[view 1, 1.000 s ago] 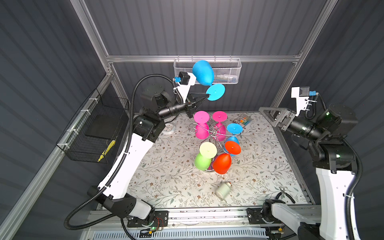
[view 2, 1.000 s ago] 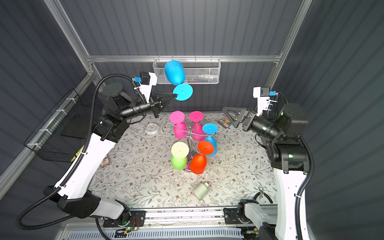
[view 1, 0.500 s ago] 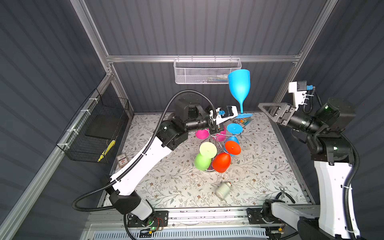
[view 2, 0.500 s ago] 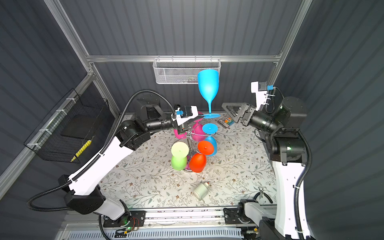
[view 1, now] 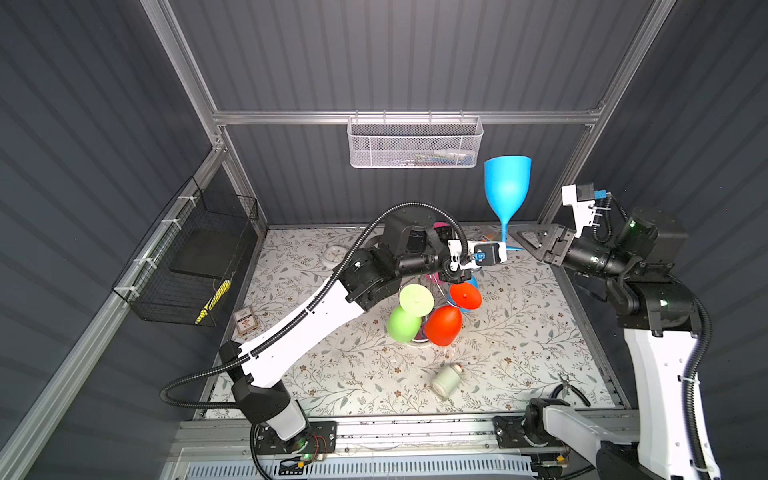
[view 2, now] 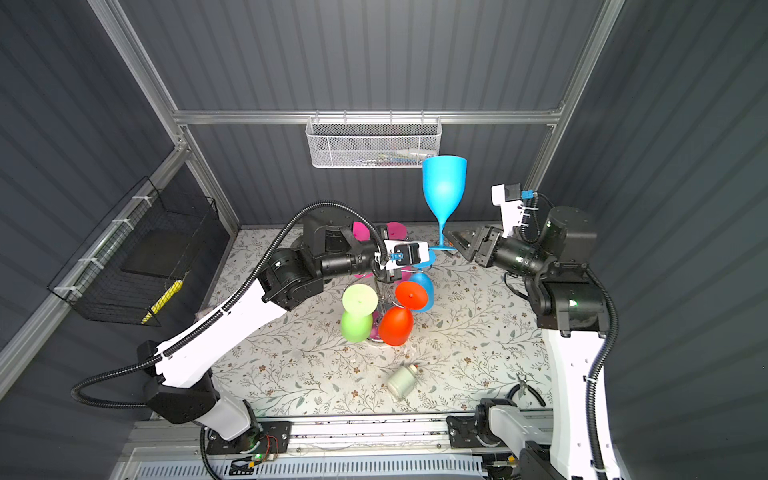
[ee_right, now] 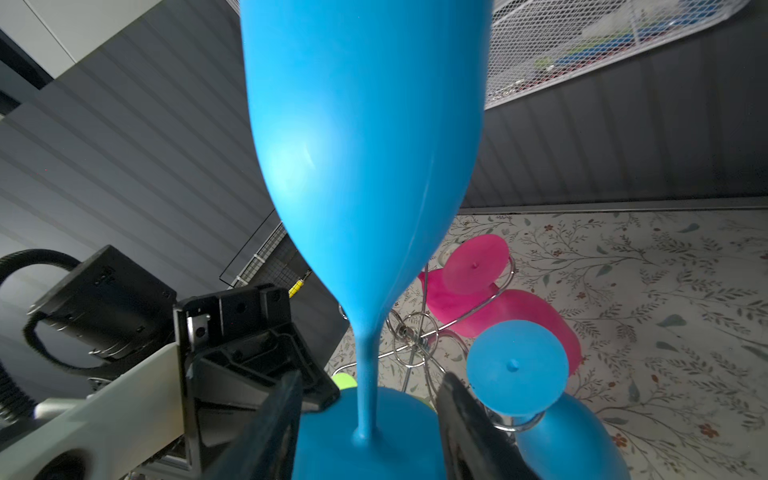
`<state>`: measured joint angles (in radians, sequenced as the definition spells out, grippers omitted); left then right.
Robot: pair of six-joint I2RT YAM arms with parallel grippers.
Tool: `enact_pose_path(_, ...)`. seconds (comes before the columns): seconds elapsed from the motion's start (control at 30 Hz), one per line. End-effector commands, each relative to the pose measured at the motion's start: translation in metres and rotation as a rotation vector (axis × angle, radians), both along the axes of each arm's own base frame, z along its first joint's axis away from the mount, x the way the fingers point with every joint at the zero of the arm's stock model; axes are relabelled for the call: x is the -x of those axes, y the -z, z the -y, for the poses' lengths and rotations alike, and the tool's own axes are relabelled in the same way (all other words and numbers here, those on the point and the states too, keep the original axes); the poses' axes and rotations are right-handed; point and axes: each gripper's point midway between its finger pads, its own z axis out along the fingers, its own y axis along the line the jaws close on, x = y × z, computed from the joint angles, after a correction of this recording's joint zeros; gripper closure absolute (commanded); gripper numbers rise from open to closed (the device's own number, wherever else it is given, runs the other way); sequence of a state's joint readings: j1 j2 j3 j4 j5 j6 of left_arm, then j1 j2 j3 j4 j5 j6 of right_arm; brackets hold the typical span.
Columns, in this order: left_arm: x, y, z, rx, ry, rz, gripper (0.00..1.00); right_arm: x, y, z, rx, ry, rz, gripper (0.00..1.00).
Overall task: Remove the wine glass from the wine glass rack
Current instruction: 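Bring the blue glass toward the right gripper and grasp its stem with it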
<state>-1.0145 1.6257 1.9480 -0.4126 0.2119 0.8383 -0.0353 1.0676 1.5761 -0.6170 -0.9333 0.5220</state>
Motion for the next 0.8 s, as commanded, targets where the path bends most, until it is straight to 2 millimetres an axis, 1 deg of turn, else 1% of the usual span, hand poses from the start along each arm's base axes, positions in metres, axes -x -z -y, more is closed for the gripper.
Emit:
enact_pose_path(0.0,-0.003,-0.006,-0.001,-0.016,-0.017,0.061,1.0,0.001,0.009,0.0,0.029,0.005,-0.005,0.51)
enact_pose_path(0.1,-0.007,-0.001,0.002,-0.034,-0.023,0.083,1.0,-0.002,0.013,0.0,0.036,0.009,-0.009,0.54)
enact_pose_path(0.2,-0.013,0.005,0.007,-0.05,-0.037,0.098,1.0,-0.008,0.017,0.002,0.038,0.022,-0.028,0.55)
enact_pose_path(0.37,-0.017,0.007,0.012,-0.039,-0.04,0.1,1.0,-0.021,0.027,0.005,0.056,0.046,-0.053,0.59)
enact_pose_path(0.47,-0.018,0.006,0.014,-0.035,-0.041,0.099,1.0,-0.024,0.029,0.004,0.056,0.044,-0.058,0.63)
enact_pose_path(0.53,-0.02,0.005,0.015,-0.032,-0.046,0.098,1.0,-0.027,0.031,0.003,0.053,0.042,-0.056,0.64)
enact_pose_path(0.7,-0.015,0.001,0.016,-0.013,-0.027,0.08,1.0,-0.029,0.034,0.001,0.059,0.041,-0.053,0.65)
enact_pose_path(0.77,-0.014,0.002,0.015,-0.016,-0.023,0.073,1.0,-0.029,0.035,0.0,0.061,0.039,-0.053,0.66)
